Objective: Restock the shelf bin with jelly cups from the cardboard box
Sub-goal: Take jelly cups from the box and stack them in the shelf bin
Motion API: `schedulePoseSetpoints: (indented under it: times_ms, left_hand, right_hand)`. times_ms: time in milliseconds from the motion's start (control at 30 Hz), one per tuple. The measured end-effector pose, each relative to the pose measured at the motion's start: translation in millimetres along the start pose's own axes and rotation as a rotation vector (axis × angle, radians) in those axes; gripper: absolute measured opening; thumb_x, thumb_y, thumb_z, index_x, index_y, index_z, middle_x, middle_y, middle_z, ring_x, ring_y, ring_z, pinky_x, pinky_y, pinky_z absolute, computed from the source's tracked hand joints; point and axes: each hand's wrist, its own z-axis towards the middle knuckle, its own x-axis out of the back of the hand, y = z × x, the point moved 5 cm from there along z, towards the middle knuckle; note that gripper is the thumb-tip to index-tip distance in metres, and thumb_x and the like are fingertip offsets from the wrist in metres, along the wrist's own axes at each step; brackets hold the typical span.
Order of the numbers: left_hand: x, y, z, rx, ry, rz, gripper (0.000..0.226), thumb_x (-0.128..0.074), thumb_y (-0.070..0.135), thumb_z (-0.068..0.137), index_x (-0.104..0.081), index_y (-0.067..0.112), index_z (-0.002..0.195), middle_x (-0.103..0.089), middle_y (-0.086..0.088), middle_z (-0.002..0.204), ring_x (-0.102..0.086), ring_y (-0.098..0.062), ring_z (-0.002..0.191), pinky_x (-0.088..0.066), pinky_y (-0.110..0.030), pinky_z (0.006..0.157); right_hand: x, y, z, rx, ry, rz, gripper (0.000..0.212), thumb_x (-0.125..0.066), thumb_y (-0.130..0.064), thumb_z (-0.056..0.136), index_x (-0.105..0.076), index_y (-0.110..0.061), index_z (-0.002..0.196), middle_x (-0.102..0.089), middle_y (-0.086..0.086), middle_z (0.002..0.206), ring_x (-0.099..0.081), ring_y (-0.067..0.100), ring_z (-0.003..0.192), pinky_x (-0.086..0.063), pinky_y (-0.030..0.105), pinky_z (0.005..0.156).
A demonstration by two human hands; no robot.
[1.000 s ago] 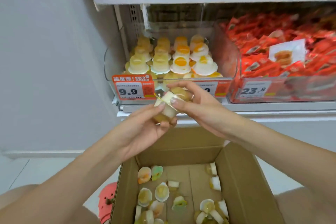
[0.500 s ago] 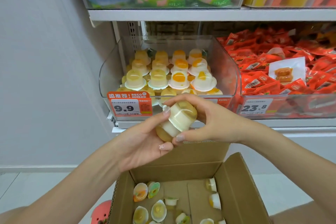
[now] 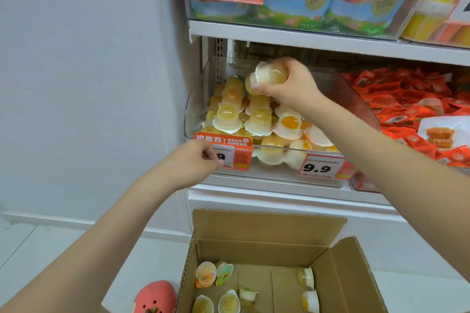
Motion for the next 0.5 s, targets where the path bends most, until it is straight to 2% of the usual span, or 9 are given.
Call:
schedulePoseSetpoints:
  times_ms: [67, 100, 200, 233, 300, 333, 400, 433, 500]
  left_hand:
    - [4.1, -3.8, 3.4, -0.033, 0.029, 0.022, 0.01, -0.058, 0.024, 0.091, -0.063, 0.016, 0.086, -0.062, 0.005, 0.085, -0.053, -0.007, 0.068, -0.041, -0.019, 0.058]
    - [3.7, -6.1, 4.7, -0.042, 0.035, 0.034, 0.008, -0.058, 0.023, 0.09, -0.062, 0.018, 0.086, -0.06, 0.007, 0.085, -0.055, -0.007, 0.072, -0.043, -0.02, 0.06]
    - [-1.8, -9.1, 5.8, -0.051, 0.006, 0.111, 0.007, -0.057, 0.024, 0.087, -0.057, 0.018, 0.092, -0.061, 0.003, 0.097, -0.058, -0.016, 0.093, -0.05, -0.032, 0.082]
    - [-2.8, -8.2, 6.5, -0.045, -0.006, 0.123, 0.011, -0.057, 0.024, 0.087, -0.056, 0.015, 0.093, -0.061, 0.001, 0.098, -0.058, -0.018, 0.095, -0.05, -0.033, 0.083]
    - [-3.2, -3.8, 7.1, -0.022, -0.022, 0.122, 0.016, -0.057, 0.025, 0.089, -0.058, 0.01, 0.09, -0.062, -0.003, 0.091, -0.058, -0.02, 0.085, -0.047, -0.03, 0.072]
    - [-3.6, -1.1, 7.4, -0.016, -0.024, 0.119, 0.018, -0.057, 0.026, 0.089, -0.057, 0.01, 0.082, -0.06, -0.002, 0.084, -0.056, -0.019, 0.077, -0.044, -0.027, 0.064]
    - [-5.0, 3.7, 6.9, -0.015, -0.013, 0.131, 0.028, -0.057, 0.027, 0.09, -0.044, 0.018, 0.067, -0.049, 0.004, 0.071, -0.049, -0.015, 0.066, -0.036, -0.025, 0.054]
    - [-5.9, 5.1, 6.4, -0.014, -0.011, 0.139, 0.031, -0.056, 0.027, 0.09, -0.038, 0.021, 0.065, -0.045, 0.006, 0.07, -0.047, -0.014, 0.067, -0.034, -0.025, 0.054]
    - [-8.1, 4.6, 7.4, -0.013, -0.011, 0.144, 0.025, -0.057, 0.028, 0.09, -0.039, 0.022, 0.073, -0.043, 0.007, 0.077, -0.049, -0.018, 0.079, -0.037, -0.026, 0.062]
  right_hand:
    - [-14.4, -3.6, 34.0, 0.017, -0.029, -0.111, 0.079, -0.085, -0.036, 0.066, -0.047, -0.014, 0.132, -0.053, 0.003, 0.128, -0.051, 0.018, 0.116, -0.045, 0.027, 0.088]
    - [-21.2, -4.1, 48.0, 0.027, -0.07, -0.184, 0.081, -0.084, -0.036, 0.066, -0.046, -0.014, 0.134, -0.051, 0.004, 0.13, -0.049, 0.019, 0.118, -0.041, 0.024, 0.085]
    - [-35.9, -6.0, 76.0, 0.083, -0.259, -0.506, 0.083, -0.082, -0.039, 0.069, -0.041, -0.014, 0.137, -0.046, 0.006, 0.135, -0.047, 0.023, 0.121, -0.038, 0.025, 0.085]
    - [-39.3, -6.4, 81.3, 0.097, -0.325, -0.595, 0.085, -0.082, -0.041, 0.069, -0.04, -0.015, 0.138, -0.046, 0.006, 0.136, -0.047, 0.025, 0.121, -0.039, 0.027, 0.085]
    - [-44.5, -8.9, 87.2, 0.105, -0.424, -0.704, 0.086, -0.081, -0.042, 0.069, -0.038, -0.017, 0.139, -0.046, 0.005, 0.136, -0.048, 0.026, 0.12, -0.041, 0.029, 0.086]
    - [-46.1, -11.0, 88.2, 0.105, -0.457, -0.737, 0.086, -0.081, -0.041, 0.069, -0.038, -0.017, 0.139, -0.047, 0.005, 0.136, -0.048, 0.027, 0.119, -0.041, 0.03, 0.085]
    - [-50.5, -11.8, 89.8, 0.092, -0.507, -0.79, 0.085, -0.082, -0.04, 0.069, -0.038, -0.018, 0.139, -0.048, 0.005, 0.135, -0.049, 0.027, 0.118, -0.043, 0.031, 0.086]
    - [-53.3, -10.8, 90.2, 0.09, -0.522, -0.813, 0.086, -0.082, -0.04, 0.069, -0.039, -0.018, 0.139, -0.048, 0.005, 0.134, -0.05, 0.027, 0.117, -0.045, 0.032, 0.087]
    - [-57.8, -7.4, 91.8, 0.097, -0.536, -0.838, 0.086, -0.082, -0.041, 0.068, -0.04, -0.019, 0.14, -0.049, 0.004, 0.134, -0.05, 0.027, 0.116, -0.046, 0.033, 0.089]
